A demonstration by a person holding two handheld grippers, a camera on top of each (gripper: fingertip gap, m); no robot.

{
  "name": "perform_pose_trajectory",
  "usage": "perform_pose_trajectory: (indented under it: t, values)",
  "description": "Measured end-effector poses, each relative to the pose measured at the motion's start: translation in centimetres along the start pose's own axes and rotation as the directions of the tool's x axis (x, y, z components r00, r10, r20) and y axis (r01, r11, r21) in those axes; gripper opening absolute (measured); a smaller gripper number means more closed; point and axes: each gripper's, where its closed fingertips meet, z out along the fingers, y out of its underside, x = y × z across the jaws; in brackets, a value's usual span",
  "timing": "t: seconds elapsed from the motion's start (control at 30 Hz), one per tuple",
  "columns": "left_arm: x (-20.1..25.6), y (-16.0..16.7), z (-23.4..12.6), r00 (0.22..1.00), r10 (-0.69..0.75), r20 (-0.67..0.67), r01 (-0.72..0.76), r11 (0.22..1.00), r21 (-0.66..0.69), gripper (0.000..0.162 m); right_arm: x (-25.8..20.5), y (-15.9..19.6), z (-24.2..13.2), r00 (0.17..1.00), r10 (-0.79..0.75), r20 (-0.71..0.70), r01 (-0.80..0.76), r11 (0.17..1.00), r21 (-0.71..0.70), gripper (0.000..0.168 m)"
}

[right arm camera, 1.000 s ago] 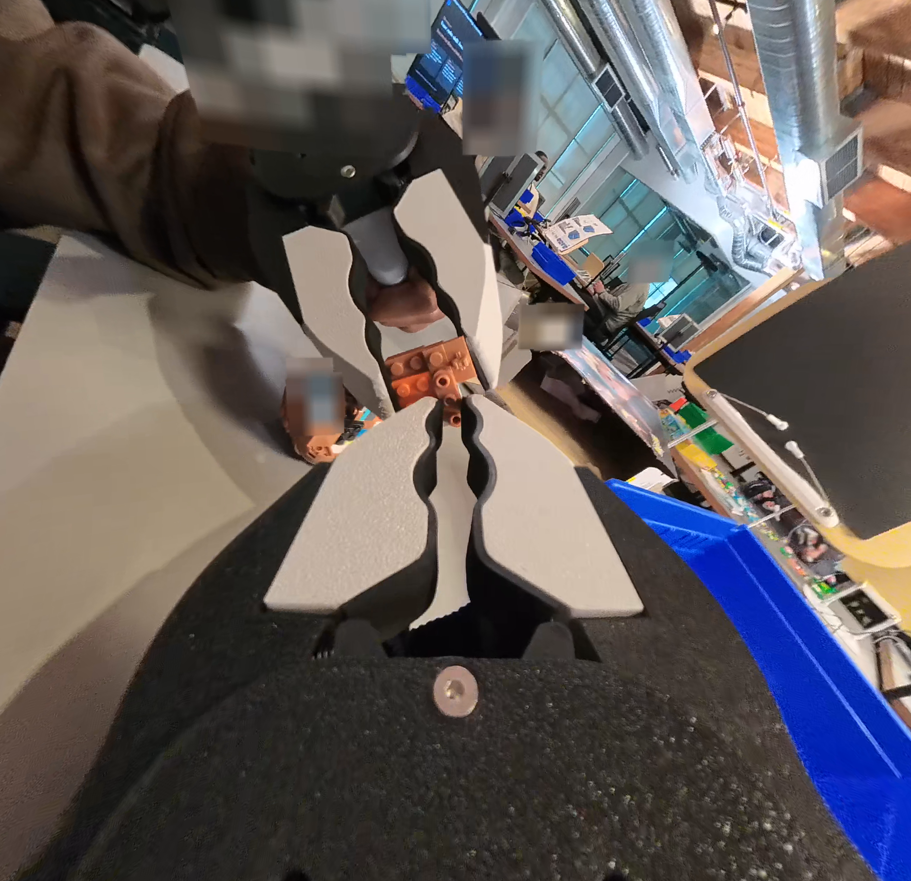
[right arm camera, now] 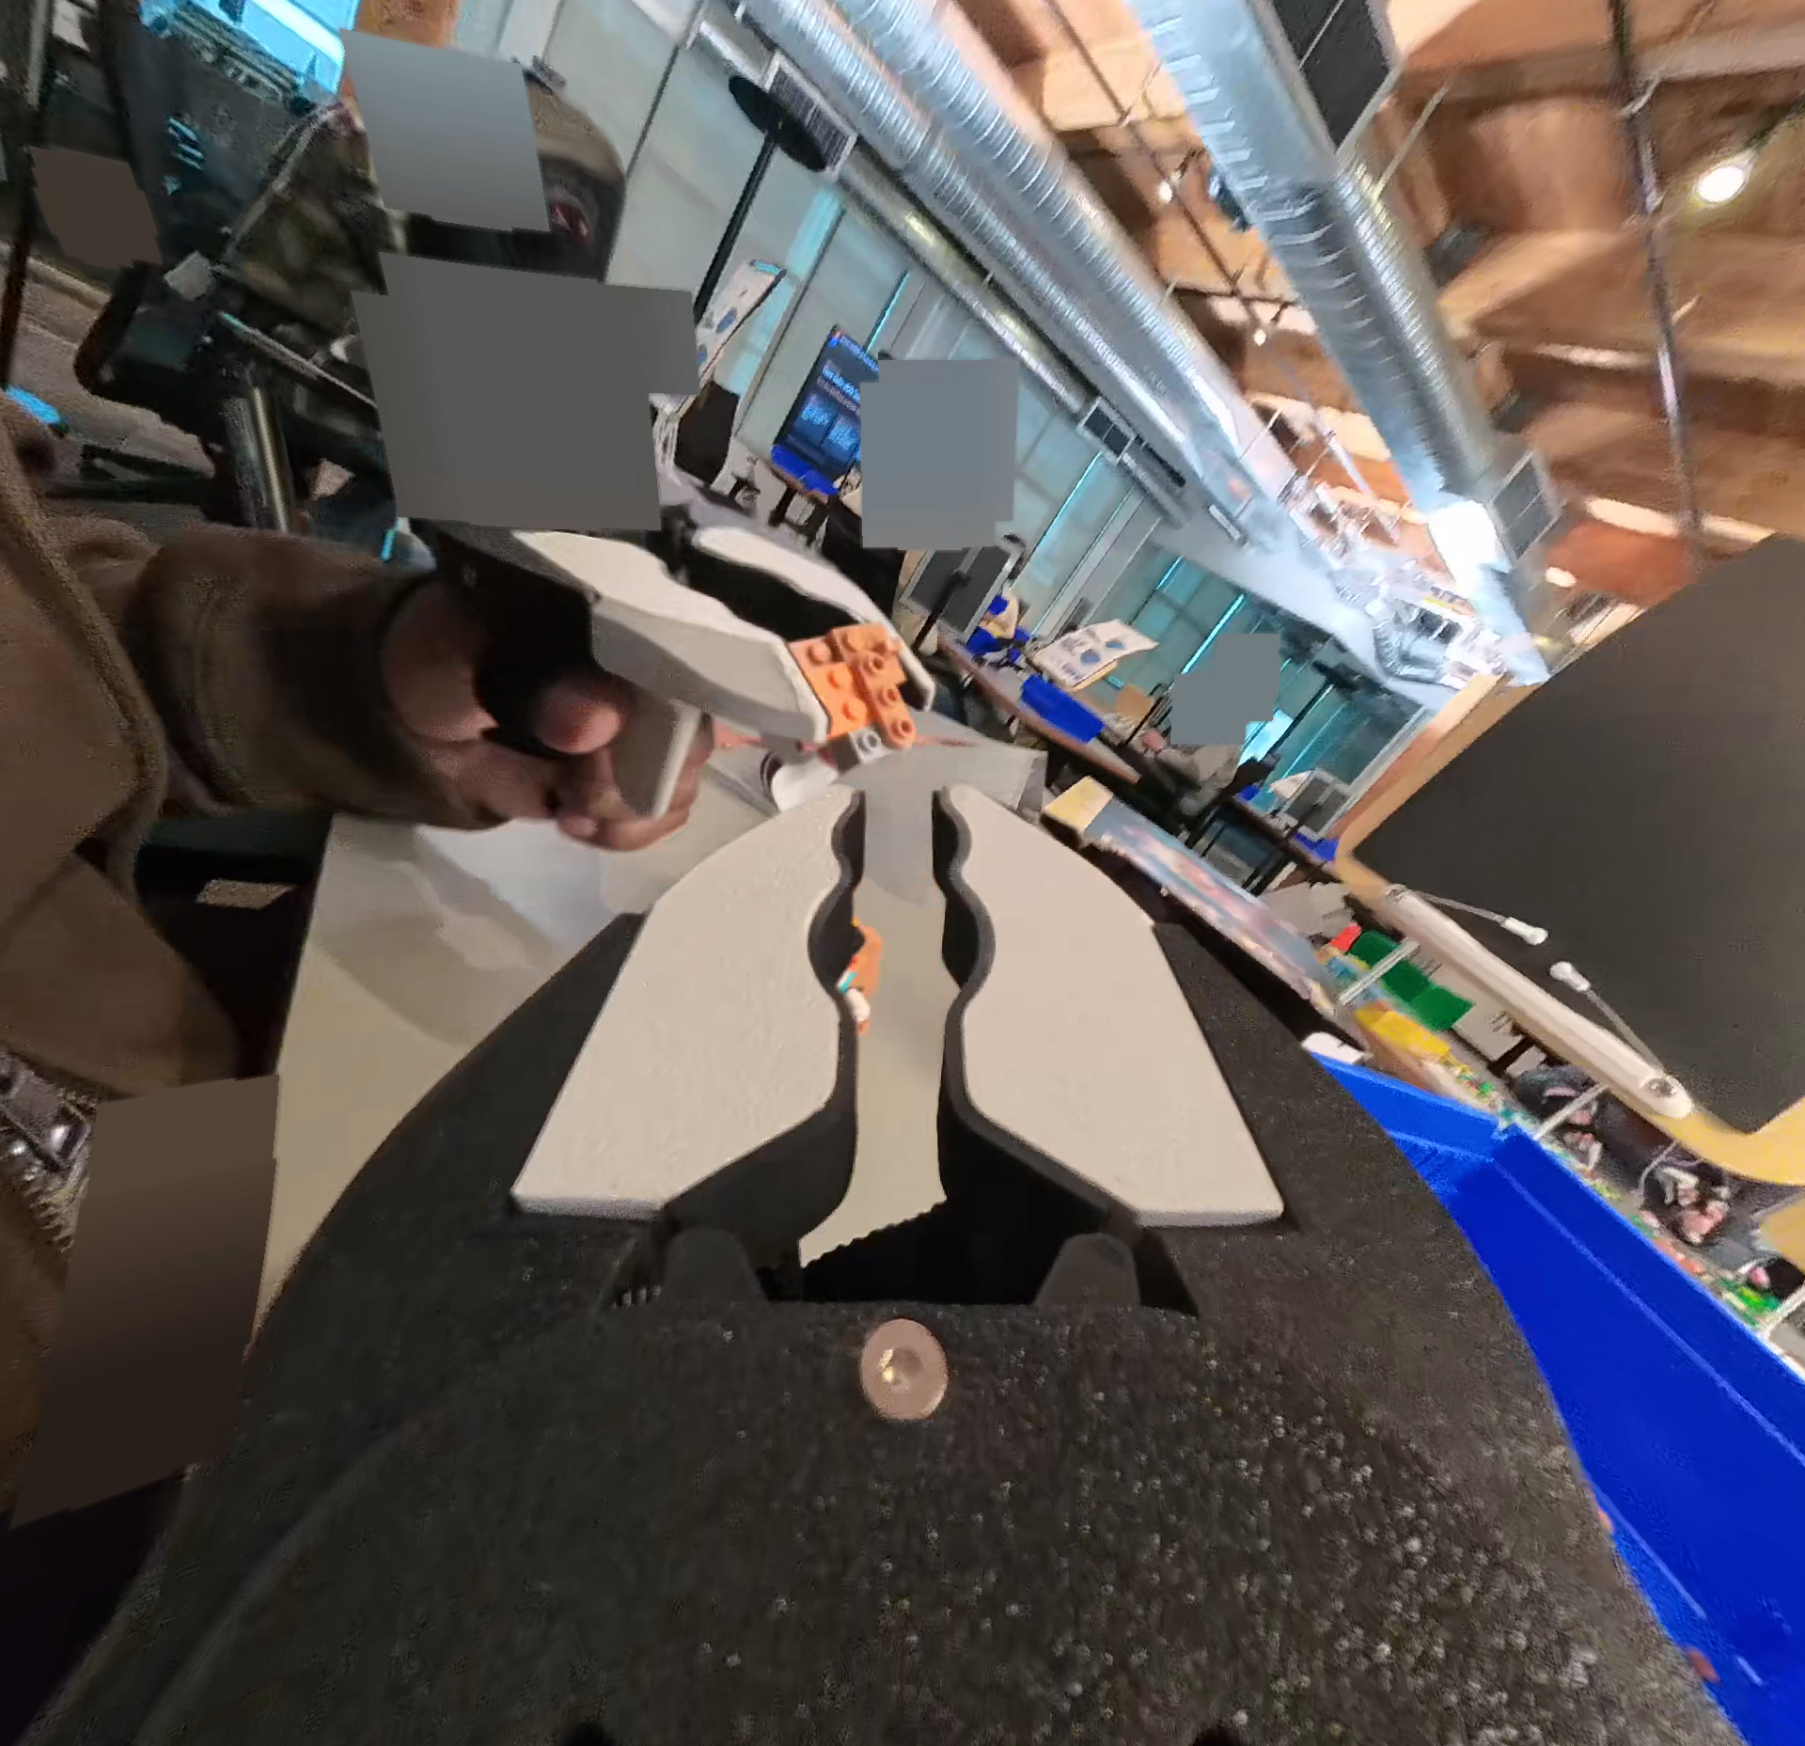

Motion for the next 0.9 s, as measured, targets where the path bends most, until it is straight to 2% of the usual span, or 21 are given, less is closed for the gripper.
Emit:
perform_pose_trajectory:
  t: [0.07,0.17,0.37,0.53,0.67,0.77,0.9]
  values:
    - [0.2,-0.8,-0.7,0.982,-0.185,-0.04,0.188,0.977,0.097,0.035,-0.1,-0.6,0.1,0.999,-0.027,-0.024,0.028,0.999,0.027,0.012]
    - [0.7,-0.4,-1.2,0.877,-0.458,-0.147,0.477,0.867,0.141,0.035,-0.8,-0.7,1.3,0.999,-0.041,-0.028,0.042,0.999,0.02,0.012]
    - [-0.8,-0.7,-2.1,0.717,-0.652,-0.246,0.696,0.687,0.209,0.035,-0.8,-0.6,3.0,0.995,0.041,-0.087,-0.039,0.999,0.016,0.011]
    - [-1.6,-0.7,-2.2,0.589,-0.74,-0.324,0.808,0.544,0.226,0.035,-0.9,0.0,3.9,0.979,0.191,-0.076,-0.191,0.982,0.008,0.013]
    - [-1.6,-0.9,-2.1,0.508,-0.766,-0.394,0.861,0.458,0.221,0.035,-0.9,-0.3,4.3,0.91,0.414,-0.03,-0.411,0.909,0.066,0.02]
    - [-1.3,-1.2,-2.2,0.509,-0.754,-0.416,0.861,0.461,0.217,0.035,-0.5,-0.8,4.0,0.84,0.542,0.038,-0.542,0.832,0.117,0.023]
    - [-0.6,-1.5,-2.1,0.537,-0.728,-0.425,0.841,0.5,0.207,0.035,-0.9,-1.2,3.9,0.767,0.626,0.14,-0.64,0.759,0.118,0.025]
